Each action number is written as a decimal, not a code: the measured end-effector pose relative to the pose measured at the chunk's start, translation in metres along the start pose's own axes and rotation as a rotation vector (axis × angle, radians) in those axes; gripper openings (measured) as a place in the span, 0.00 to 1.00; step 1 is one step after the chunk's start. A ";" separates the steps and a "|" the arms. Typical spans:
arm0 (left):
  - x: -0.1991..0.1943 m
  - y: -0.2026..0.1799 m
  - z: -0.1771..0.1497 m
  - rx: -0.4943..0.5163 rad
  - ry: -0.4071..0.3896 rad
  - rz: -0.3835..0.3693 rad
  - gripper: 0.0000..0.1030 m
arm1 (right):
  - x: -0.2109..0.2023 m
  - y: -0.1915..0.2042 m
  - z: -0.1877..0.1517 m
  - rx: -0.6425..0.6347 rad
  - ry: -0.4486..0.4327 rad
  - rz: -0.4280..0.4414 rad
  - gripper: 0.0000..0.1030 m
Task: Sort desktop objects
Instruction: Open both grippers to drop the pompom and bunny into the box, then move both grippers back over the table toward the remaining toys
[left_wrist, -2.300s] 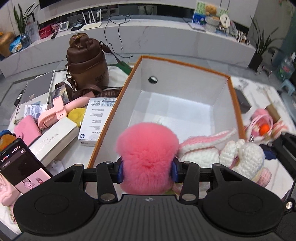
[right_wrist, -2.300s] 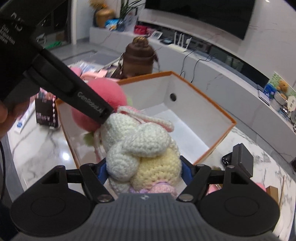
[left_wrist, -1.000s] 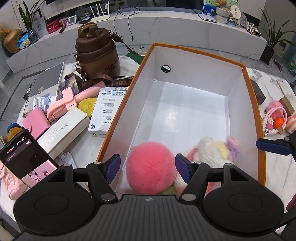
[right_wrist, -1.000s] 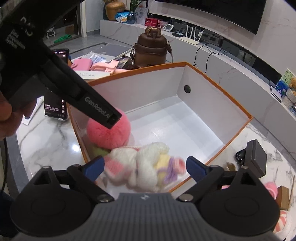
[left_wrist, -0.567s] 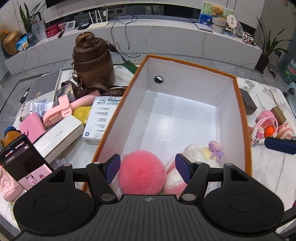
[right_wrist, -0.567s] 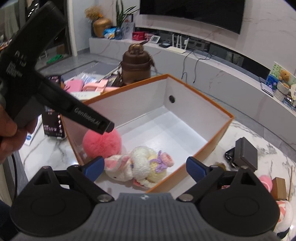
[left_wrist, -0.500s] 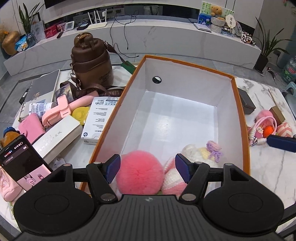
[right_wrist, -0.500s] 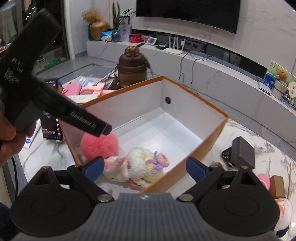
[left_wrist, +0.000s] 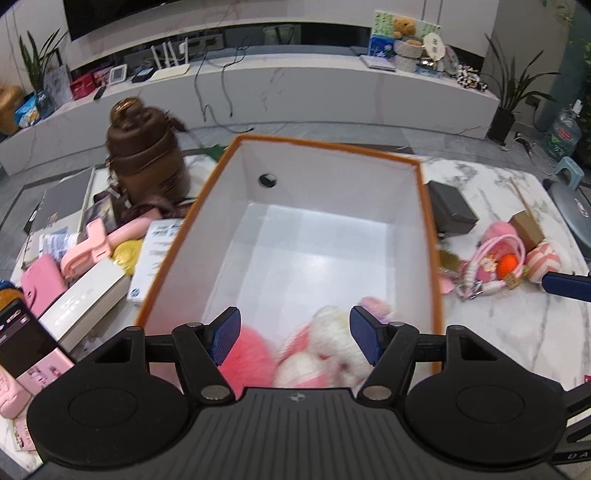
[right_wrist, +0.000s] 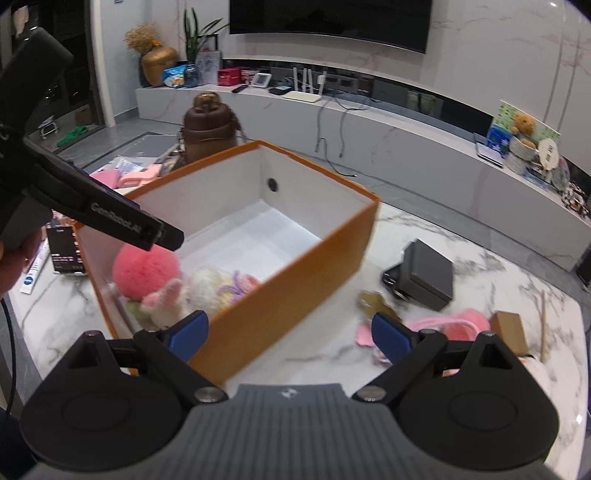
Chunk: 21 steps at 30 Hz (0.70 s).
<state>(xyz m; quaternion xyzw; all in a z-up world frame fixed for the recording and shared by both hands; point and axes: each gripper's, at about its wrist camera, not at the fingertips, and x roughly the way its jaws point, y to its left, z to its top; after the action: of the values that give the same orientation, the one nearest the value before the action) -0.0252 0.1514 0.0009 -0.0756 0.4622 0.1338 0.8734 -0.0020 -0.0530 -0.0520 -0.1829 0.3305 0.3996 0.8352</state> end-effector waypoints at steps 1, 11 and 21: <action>0.000 -0.005 0.001 0.001 -0.004 -0.005 0.75 | -0.002 -0.005 -0.002 0.007 0.001 -0.008 0.93; 0.002 -0.056 0.006 0.058 -0.037 -0.033 0.75 | -0.012 -0.061 -0.028 0.103 0.018 -0.101 0.93; 0.010 -0.114 0.011 0.088 -0.067 -0.094 0.75 | -0.015 -0.116 -0.053 0.187 0.046 -0.170 0.93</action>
<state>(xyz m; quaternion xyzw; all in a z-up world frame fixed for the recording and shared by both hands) 0.0228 0.0473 -0.0002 -0.0541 0.4341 0.0745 0.8961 0.0608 -0.1624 -0.0753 -0.1408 0.3686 0.2908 0.8716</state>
